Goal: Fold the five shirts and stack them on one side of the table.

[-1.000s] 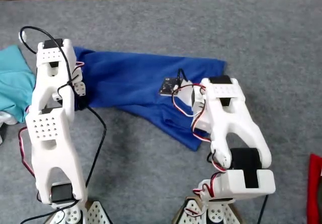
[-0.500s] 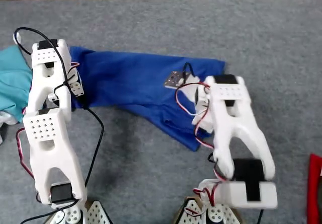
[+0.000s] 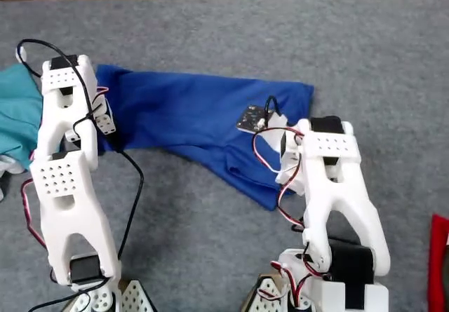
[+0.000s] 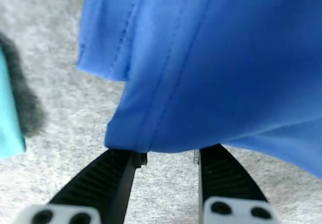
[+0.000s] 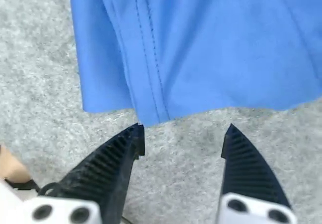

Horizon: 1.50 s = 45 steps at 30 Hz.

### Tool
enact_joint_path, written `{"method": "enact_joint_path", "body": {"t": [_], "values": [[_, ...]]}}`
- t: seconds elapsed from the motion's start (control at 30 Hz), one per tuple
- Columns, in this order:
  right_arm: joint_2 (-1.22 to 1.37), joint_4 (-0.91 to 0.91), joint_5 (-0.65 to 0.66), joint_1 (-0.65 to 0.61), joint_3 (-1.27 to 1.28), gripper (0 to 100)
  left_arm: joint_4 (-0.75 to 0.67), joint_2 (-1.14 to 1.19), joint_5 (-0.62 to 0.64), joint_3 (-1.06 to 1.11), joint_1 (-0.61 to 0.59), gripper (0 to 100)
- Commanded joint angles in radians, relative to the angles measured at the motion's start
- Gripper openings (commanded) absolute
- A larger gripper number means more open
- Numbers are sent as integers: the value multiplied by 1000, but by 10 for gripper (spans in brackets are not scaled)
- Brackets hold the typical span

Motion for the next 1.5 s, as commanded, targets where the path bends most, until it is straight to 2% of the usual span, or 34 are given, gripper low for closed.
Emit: {"method": "enact_joint_path", "body": {"t": [0.0, 0.2, 0.53, 0.9, 1.17, 1.47], "values": [[33, -25, -14, 10, -4, 260, 9, -10, -8, -34, -23, 171], [101, -32, -26, 18, 4, 260, 11, -10, -8, -34, -34, 171], [64, -18, -95, 10, 39, 260, 11, -10, -8, -34, -32, 171], [64, -101, -129, 8, 110, 256, 11, -10, -8, -81, -32, 171], [65, -146, -176, -35, 125, 129, 11, -10, -8, -98, -32, 171], [65, -149, -178, -31, 128, 123, 11, -10, -8, -98, -32, 171]]}}
